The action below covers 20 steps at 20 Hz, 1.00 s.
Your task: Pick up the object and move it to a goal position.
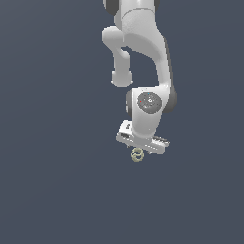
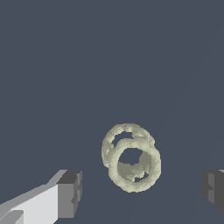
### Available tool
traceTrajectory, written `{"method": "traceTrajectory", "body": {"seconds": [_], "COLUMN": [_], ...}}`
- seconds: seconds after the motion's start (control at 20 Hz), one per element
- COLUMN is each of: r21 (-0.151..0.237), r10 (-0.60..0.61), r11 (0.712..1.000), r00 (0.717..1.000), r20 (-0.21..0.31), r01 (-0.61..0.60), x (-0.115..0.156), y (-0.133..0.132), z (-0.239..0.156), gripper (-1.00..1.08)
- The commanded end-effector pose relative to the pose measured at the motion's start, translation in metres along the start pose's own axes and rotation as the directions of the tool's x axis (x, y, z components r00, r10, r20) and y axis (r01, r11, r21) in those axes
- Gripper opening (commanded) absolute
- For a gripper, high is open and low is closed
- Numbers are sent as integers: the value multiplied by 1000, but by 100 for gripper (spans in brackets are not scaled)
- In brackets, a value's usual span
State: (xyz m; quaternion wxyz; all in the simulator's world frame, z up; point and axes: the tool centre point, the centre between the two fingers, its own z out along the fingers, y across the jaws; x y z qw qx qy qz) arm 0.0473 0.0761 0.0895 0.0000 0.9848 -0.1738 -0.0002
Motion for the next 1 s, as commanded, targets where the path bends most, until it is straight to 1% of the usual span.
{"method": "traceTrajectory", "body": {"seconds": [0.0,0.25,0.65,0.9,0.95], "r21": [0,0,0,0,0], "r10": [0,1,4,4,4], "r11": [1000,1000,1000,1000,1000], "r00": [1000,1000,1000,1000,1000], "r20": [0,0,0,0,0], "r01": [0,-1,-4,-4,-4], "x": [0,0,-1,0,0], "y": [0,0,0,0,0], "z": [0,9,47,51,51], "gripper": [100,100,100,100,-100]}}
